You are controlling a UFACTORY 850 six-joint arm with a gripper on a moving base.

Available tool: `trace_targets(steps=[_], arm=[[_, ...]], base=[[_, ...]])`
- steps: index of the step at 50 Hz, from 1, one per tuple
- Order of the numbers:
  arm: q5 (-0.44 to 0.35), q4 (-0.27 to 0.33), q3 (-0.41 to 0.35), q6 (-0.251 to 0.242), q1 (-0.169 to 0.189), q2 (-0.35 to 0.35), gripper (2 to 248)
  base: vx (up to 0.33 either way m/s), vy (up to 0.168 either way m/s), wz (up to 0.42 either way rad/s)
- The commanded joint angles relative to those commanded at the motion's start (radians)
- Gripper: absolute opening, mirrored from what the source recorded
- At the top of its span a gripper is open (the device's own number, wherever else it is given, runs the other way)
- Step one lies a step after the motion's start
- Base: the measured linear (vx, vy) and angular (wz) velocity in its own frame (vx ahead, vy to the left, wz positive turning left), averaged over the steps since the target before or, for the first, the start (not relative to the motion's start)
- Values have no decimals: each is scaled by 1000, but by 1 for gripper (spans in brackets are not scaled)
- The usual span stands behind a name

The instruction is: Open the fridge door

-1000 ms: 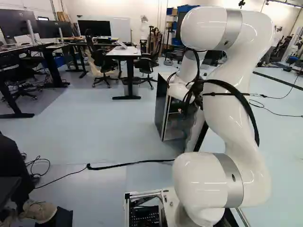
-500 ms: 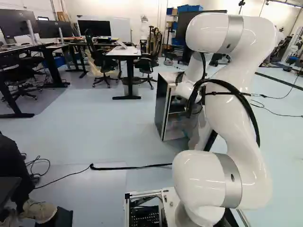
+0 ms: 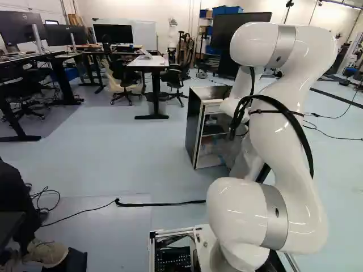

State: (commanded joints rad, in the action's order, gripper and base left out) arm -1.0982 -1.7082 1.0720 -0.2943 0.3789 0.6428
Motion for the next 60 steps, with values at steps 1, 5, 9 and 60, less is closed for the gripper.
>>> trace_targets(steps=[1,5,9,60], arm=[[0,-2,3,0,4,2,247],[0,-10,17,0,20,10,247],[0,-18,30,0,35,17,247],[0,-36,17,0,62,10,247]], base=[[0,0,0],[0,0,0],[0,0,0],[0,0,0]])
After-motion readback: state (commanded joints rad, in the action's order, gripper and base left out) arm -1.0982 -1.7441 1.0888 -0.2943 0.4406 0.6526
